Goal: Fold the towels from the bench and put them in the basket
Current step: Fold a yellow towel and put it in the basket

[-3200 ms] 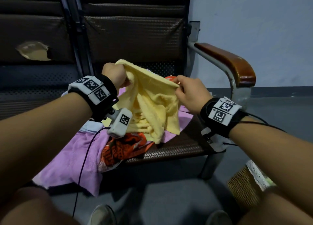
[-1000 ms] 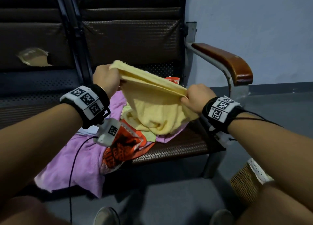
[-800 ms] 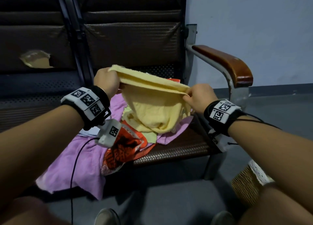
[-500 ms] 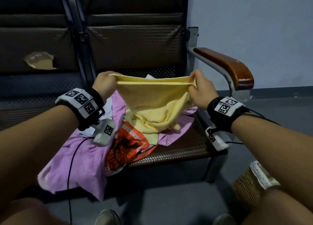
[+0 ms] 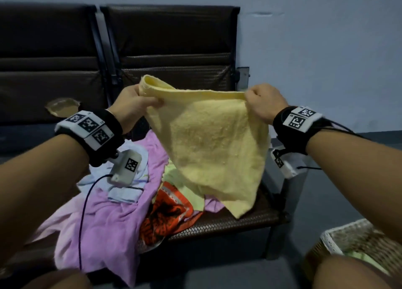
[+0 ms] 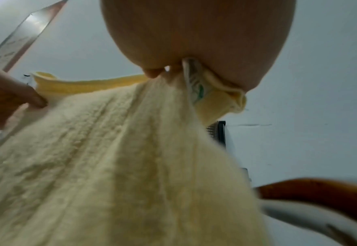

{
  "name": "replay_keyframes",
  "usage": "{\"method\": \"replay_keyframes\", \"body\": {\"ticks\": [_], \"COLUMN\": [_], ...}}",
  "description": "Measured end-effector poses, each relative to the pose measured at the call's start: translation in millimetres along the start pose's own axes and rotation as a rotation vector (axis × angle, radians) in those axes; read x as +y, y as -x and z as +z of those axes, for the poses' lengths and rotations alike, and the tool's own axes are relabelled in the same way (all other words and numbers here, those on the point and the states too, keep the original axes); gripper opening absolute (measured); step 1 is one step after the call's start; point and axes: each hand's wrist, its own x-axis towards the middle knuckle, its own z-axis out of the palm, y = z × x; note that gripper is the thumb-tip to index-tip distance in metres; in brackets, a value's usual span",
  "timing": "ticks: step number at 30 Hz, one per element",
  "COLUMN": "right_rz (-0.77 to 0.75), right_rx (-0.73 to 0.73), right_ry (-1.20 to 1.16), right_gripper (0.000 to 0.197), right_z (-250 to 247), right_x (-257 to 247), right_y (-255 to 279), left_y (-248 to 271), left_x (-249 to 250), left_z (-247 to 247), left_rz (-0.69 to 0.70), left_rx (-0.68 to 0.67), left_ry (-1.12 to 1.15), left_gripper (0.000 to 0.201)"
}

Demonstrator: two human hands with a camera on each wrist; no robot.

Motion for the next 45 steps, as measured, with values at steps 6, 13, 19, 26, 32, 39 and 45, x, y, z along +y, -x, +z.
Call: {"method": "replay_keyframes", "body": {"ticks": [6,13,19,26,32,39,45], "right_rz": [-0.109,0.093,0.420,0.503,0.426,0.240,0.127], "right_rx": [-0.062,-0.084,-0.206,-0.402,-0.429,-0.553,-0.613], "right_ry": [-0.164,-0.314,-0.473,-0.945,-0.689,-0.826,-0.538], "right_gripper": [0.034,0.045,0.040,0.036,0.035,0.047,0.021], "right_z": [-37,-58,-45,-20,-19,-14,-19], "right_x": [-10,-24,-40,-61,-54,-43,-24], "right_y": [-6,-6,-5,6,17,25,13], "left_y": [-11,-25,-29,23,40,14,-9], "left_x": [26,39,43,49,47,29,16], "left_z": [-16,-7,34,109,108,95,88], "left_rz": [0.067,-0.074,-0.124,0.003,0.013,-0.230,-0.291], "left_rx": [0.011,0.131,0.399,-0.014,-0.231,-0.222,-0.384], "left_ry": [-0.177,-0.024,-0.013,0.097,0.017,0.131,0.008], "left_gripper": [0.026,0.043,0.036,0.030,0.027,0.060,0.037]}}
